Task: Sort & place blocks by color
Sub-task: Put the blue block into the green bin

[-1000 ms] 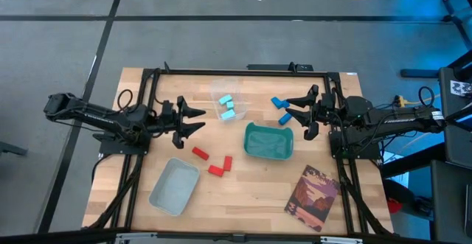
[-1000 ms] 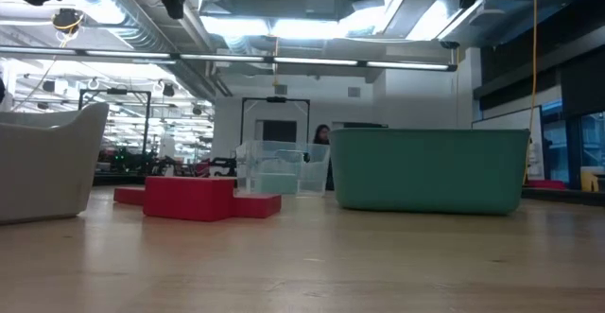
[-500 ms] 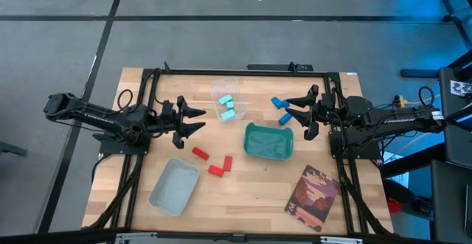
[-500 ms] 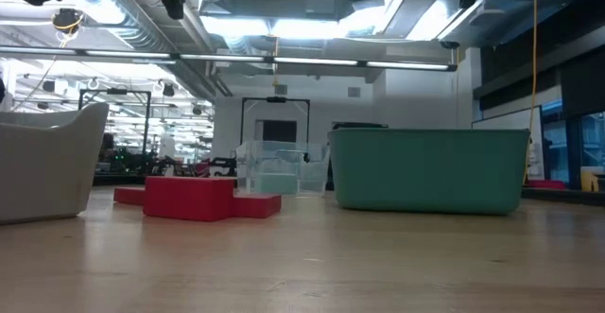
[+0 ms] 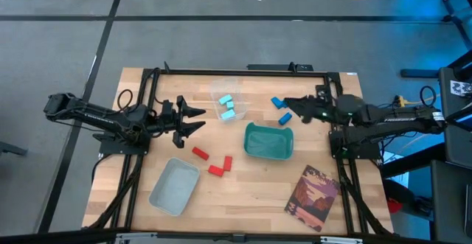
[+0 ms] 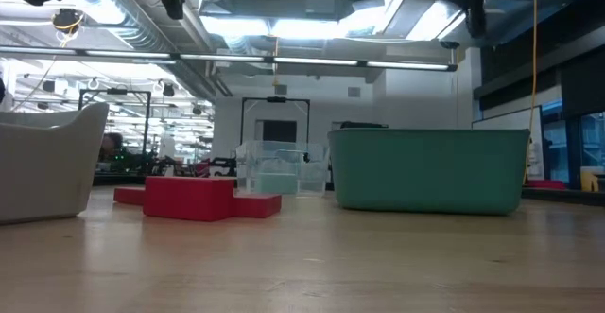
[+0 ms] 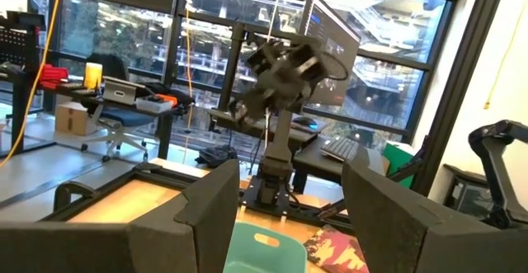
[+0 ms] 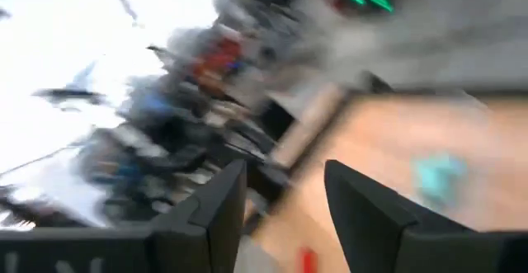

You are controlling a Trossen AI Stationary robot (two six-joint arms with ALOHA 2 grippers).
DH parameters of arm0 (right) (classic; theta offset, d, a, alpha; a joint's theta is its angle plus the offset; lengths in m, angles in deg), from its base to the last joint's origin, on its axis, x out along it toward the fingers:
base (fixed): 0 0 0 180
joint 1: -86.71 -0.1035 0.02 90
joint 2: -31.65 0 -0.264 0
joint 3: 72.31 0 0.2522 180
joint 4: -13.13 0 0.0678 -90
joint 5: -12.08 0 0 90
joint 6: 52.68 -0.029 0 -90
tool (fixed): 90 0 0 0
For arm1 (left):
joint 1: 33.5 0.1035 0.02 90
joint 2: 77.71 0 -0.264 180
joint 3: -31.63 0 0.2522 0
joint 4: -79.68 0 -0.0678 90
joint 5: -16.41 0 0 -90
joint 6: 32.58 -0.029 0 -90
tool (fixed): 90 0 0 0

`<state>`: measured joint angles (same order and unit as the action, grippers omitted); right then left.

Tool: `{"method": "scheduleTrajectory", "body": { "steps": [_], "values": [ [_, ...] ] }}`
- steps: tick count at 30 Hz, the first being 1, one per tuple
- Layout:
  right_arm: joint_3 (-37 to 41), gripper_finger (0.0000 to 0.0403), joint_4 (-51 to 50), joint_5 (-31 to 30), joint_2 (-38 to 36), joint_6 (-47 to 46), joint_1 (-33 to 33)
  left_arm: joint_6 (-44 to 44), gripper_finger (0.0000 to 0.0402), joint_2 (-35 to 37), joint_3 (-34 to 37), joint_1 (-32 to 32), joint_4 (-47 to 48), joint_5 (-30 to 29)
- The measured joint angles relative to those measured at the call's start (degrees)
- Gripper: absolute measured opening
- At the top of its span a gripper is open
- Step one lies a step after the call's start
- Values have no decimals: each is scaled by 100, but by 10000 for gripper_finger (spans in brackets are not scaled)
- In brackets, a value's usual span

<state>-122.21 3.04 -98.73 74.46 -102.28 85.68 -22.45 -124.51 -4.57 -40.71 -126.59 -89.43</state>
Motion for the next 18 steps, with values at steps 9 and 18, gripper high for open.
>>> {"method": "scheduleTrajectory", "body": {
  "steps": [9,18],
  "values": [
    [-1995,170,-5325,-23,1636,-1950,534,28,206,0,-1,0,-51,-2],
    [-1928,170,-6097,-317,2940,-3927,580,236,206,0,-2,0,-133,-42]
  ]
}}
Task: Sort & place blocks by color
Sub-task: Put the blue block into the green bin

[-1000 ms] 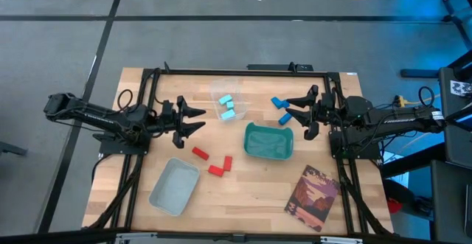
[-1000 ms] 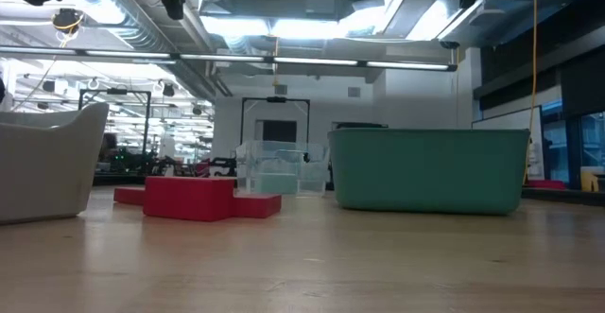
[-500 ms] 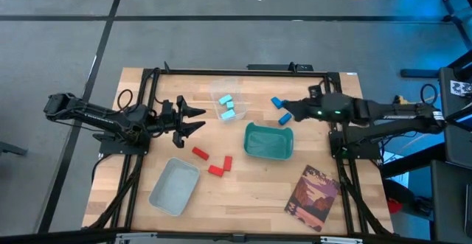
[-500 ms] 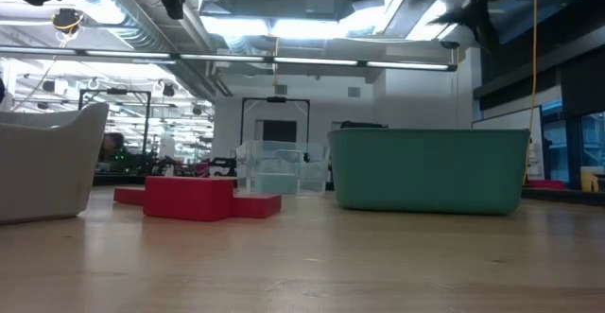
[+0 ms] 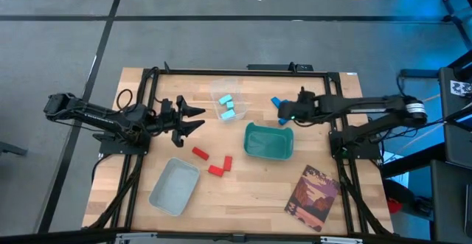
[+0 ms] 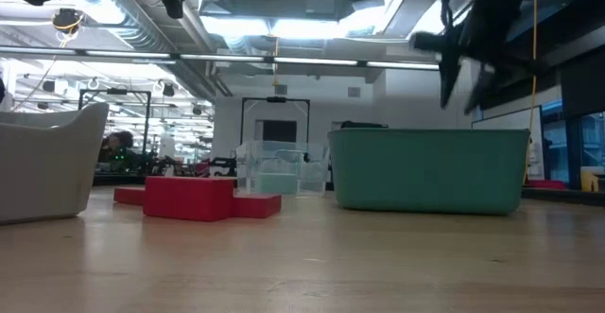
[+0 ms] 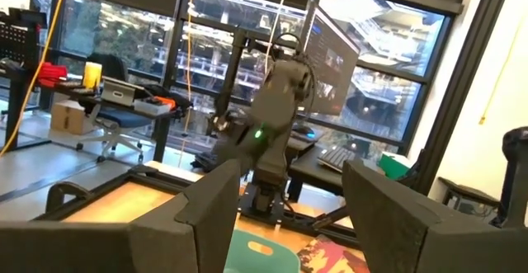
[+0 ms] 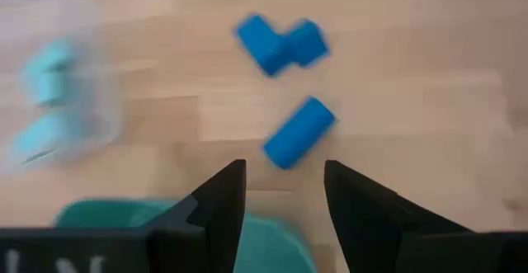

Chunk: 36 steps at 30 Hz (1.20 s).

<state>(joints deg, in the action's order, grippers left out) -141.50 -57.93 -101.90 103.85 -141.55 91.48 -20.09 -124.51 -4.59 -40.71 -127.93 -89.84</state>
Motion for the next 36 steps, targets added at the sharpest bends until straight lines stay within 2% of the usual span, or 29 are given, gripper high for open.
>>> {"method": "scheduleTrajectory", "body": {
  "steps": [2,6,9,16,26,36],
  "values": [
    [72,170,-51,56,233,-438,4,169,206,0,0,0,2,0],
    [89,170,83,298,566,-699,105,251,206,0,0,0,6,0],
    [89,170,279,309,808,-649,260,252,206,0,0,0,7,0],
    [95,170,514,855,1407,-579,752,260,206,0,0,0,11,0],
    [258,170,1101,1509,1600,-373,1168,545,206,0,0,0,11,-20],
    [522,172,1130,1195,1596,-999,1196,542,206,0,0,6,9,-118]
  ]
}}
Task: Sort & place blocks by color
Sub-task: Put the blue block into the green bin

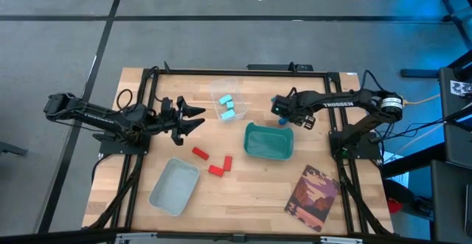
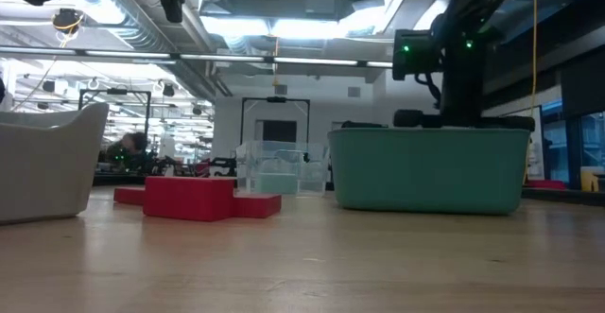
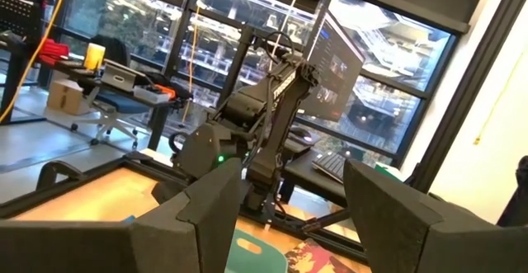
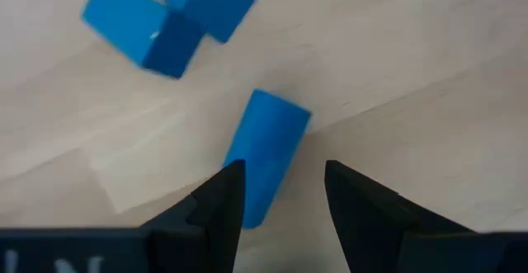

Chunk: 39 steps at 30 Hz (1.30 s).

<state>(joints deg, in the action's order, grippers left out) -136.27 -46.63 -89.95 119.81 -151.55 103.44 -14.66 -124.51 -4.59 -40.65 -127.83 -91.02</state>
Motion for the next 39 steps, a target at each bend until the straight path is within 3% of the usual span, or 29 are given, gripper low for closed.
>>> {"method": "scheduleTrajectory", "body": {
  "steps": [10,26,34,39],
  "values": [
    [178,172,394,-194,72,-509,-2,-1,206,0,0,-1,-14,0],
    [145,172,767,56,832,-610,22,-2,206,1,0,-1,-56,3],
    [152,172,725,58,868,-560,22,0,206,0,-1,-1,-84,-2],
    [152,141,630,78,843,-504,22,-2,206,0,0,-1,-86,-62]
  ]
}}
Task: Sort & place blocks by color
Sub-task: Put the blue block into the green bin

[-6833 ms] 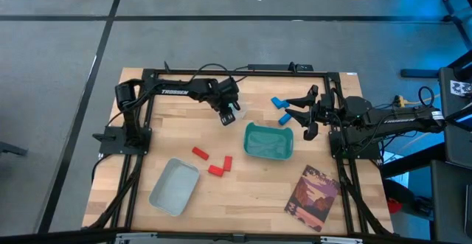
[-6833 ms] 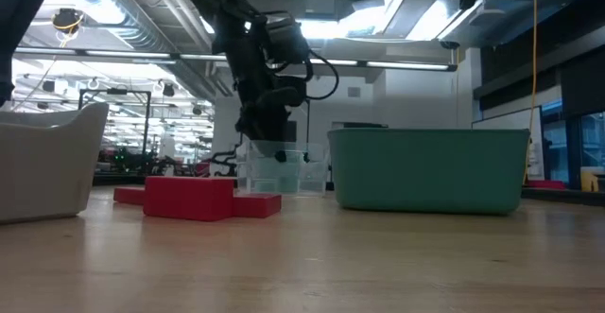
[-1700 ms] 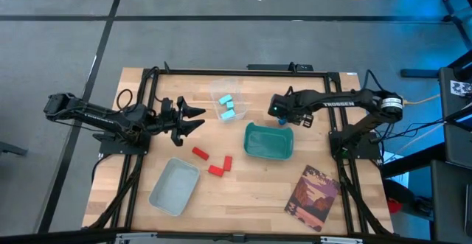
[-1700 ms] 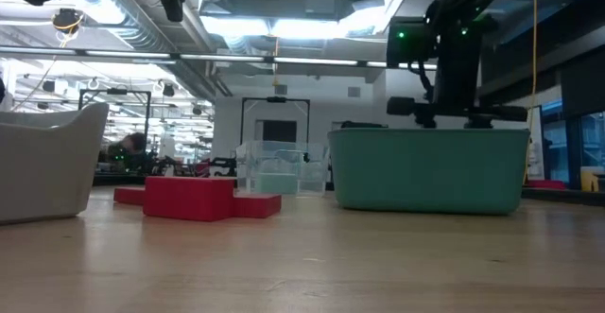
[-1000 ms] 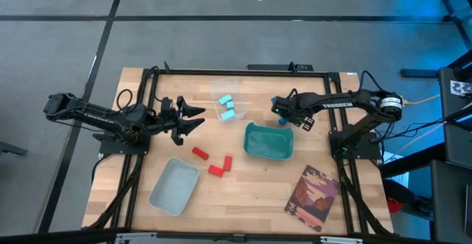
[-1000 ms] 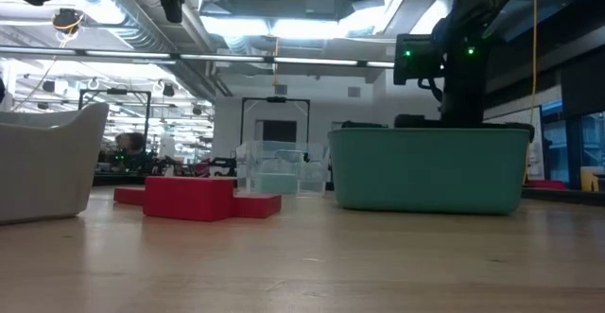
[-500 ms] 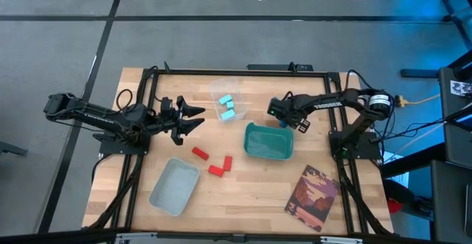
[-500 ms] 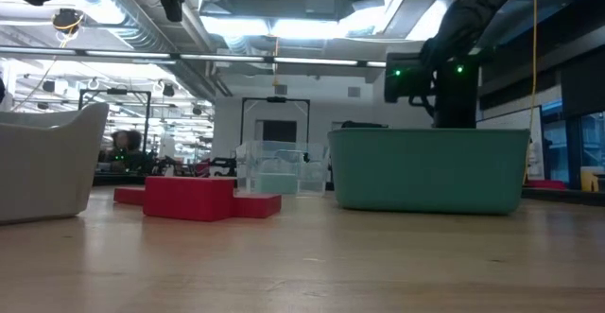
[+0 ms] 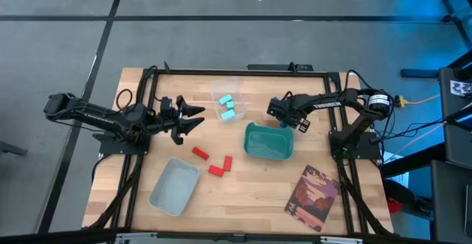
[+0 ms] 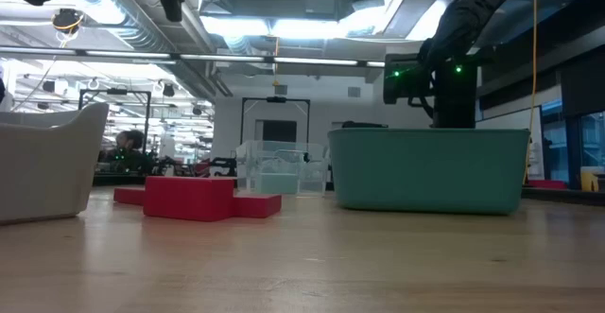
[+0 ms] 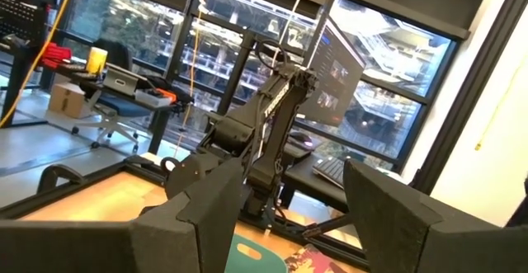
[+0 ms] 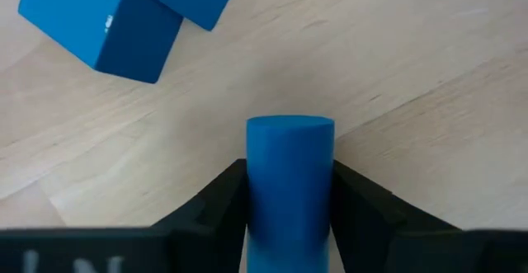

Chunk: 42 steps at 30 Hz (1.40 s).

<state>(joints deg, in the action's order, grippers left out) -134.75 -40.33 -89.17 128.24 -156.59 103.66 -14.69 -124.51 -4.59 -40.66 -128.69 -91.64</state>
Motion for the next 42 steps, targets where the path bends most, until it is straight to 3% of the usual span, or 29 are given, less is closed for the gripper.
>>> {"method": "scheduleTrajectory", "body": {
  "steps": [13,21,25,30,35,42],
  "values": [
    [46,137,-676,-424,-672,1047,82,2,206,0,-1,0,-1,-49],
    [42,137,-1453,-994,-2052,2946,144,0,206,0,-2,0,0,-47],
    [171,137,-1341,-991,-2814,4137,138,0,206,0,-1,-2,1,-50],
    [954,137,-87,-455,-3835,5220,33,2,206,0,-2,-2,0,-48],
    [2014,137,2314,603,-4663,5876,-35,3,206,0,-1,-2,1,-50],
    [2583,137,5088,2073,-4910,6534,-99,0,206,0,-2,-2,2,-52]
  ]
}}
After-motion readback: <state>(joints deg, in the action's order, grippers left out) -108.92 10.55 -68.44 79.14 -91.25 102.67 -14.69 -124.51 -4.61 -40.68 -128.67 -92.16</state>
